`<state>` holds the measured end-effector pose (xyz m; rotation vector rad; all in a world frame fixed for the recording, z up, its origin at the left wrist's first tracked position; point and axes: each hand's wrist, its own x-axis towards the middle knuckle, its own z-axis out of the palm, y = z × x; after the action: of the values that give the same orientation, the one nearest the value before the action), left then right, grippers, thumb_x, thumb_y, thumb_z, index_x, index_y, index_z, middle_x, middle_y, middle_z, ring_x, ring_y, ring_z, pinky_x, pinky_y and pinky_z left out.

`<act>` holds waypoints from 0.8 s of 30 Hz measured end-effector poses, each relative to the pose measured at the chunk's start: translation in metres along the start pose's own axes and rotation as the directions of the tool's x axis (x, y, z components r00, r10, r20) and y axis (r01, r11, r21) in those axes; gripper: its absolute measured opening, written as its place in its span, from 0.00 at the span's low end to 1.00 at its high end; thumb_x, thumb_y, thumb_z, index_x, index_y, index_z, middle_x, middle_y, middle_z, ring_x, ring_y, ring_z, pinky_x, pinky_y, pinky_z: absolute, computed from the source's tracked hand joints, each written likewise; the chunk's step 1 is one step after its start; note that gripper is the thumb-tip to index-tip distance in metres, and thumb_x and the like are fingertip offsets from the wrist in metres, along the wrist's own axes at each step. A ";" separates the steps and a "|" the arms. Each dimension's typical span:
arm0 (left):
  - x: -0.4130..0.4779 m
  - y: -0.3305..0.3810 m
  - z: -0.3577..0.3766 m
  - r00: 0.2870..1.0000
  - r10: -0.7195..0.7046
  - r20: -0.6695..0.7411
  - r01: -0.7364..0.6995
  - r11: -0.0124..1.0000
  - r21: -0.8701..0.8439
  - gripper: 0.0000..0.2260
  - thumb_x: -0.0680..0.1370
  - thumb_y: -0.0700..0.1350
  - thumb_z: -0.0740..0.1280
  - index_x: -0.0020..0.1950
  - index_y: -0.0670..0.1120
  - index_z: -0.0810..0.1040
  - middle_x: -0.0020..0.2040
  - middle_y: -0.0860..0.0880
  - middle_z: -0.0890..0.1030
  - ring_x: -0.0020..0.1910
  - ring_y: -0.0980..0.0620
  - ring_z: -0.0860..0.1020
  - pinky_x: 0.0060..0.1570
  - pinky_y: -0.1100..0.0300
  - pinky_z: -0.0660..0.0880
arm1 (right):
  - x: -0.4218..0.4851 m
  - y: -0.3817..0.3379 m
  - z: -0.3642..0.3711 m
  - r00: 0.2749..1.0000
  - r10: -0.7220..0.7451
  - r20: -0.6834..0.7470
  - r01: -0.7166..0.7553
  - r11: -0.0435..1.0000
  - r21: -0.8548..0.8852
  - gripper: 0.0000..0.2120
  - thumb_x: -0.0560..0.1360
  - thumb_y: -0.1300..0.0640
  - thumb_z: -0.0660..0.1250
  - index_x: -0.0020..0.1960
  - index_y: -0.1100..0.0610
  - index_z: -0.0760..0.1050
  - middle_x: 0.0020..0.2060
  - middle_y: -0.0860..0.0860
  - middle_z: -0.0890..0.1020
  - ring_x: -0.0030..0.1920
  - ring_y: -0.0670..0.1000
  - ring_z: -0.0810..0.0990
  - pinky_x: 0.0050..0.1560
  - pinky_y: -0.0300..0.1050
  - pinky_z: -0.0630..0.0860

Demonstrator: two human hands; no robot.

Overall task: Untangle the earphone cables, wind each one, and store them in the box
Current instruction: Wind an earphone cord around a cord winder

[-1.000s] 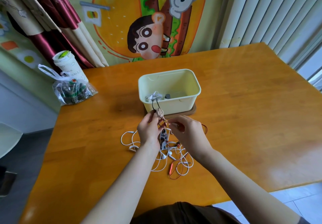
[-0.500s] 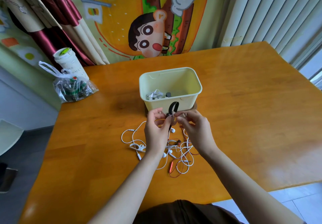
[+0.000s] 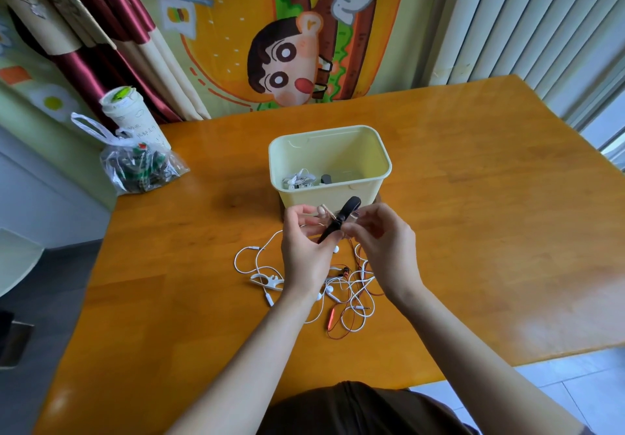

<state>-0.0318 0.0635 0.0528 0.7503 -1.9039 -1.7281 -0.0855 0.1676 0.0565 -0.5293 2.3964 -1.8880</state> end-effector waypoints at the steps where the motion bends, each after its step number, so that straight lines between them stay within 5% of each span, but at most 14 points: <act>1: 0.000 0.001 0.000 0.999 -0.047 0.002 0.047 0.998 -0.041 0.24 0.67 0.36 0.77 0.56 0.46 0.69 0.46 0.54 0.78 0.43 0.60 0.82 0.37 0.71 0.75 | 0.001 0.000 -0.001 1.000 -0.007 0.007 0.007 1.000 -0.005 0.09 0.70 0.62 0.73 0.43 0.51 0.75 0.36 0.47 0.82 0.37 0.44 0.81 0.41 0.37 0.77; 4: 0.002 0.003 0.001 0.974 -0.220 0.056 0.227 0.949 -0.218 0.26 0.67 0.33 0.76 0.61 0.43 0.70 0.48 0.53 0.81 0.41 0.64 0.82 0.41 0.69 0.77 | 0.003 0.003 -0.001 0.999 -0.037 0.016 0.038 0.998 -0.048 0.07 0.74 0.60 0.69 0.51 0.54 0.80 0.40 0.45 0.81 0.41 0.41 0.79 0.42 0.33 0.75; 9: 0.004 -0.002 0.000 0.894 -0.356 0.273 0.420 0.878 -0.229 0.13 0.72 0.36 0.72 0.54 0.49 0.81 0.52 0.51 0.84 0.58 0.51 0.79 0.67 0.51 0.69 | 0.002 0.007 0.001 0.996 -0.081 0.038 0.086 0.983 -0.162 0.10 0.76 0.61 0.67 0.56 0.53 0.80 0.42 0.46 0.78 0.43 0.42 0.78 0.43 0.29 0.73; 15: 0.006 -0.002 -0.004 0.818 -0.425 0.387 0.548 0.780 -0.301 0.12 0.73 0.34 0.69 0.55 0.44 0.79 0.50 0.46 0.83 0.55 0.48 0.78 0.64 0.55 0.69 | 0.002 0.005 -0.005 0.994 -0.111 0.010 0.112 0.987 -0.113 0.03 0.72 0.59 0.73 0.45 0.54 0.81 0.38 0.43 0.82 0.40 0.40 0.81 0.42 0.31 0.75; 24: 0.006 -0.001 -0.004 0.832 -0.422 0.361 0.527 0.805 -0.273 0.09 0.72 0.35 0.70 0.50 0.44 0.81 0.48 0.47 0.84 0.54 0.48 0.79 0.64 0.53 0.70 | 0.001 0.012 -0.010 0.974 -0.212 0.074 0.222 0.961 -0.162 0.06 0.71 0.61 0.72 0.48 0.56 0.83 0.43 0.47 0.83 0.43 0.42 0.81 0.44 0.32 0.76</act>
<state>-0.0341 0.0563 0.0521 0.9342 -1.5576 -2.5430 -0.0915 0.1795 0.0474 -0.8786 2.5698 -1.7235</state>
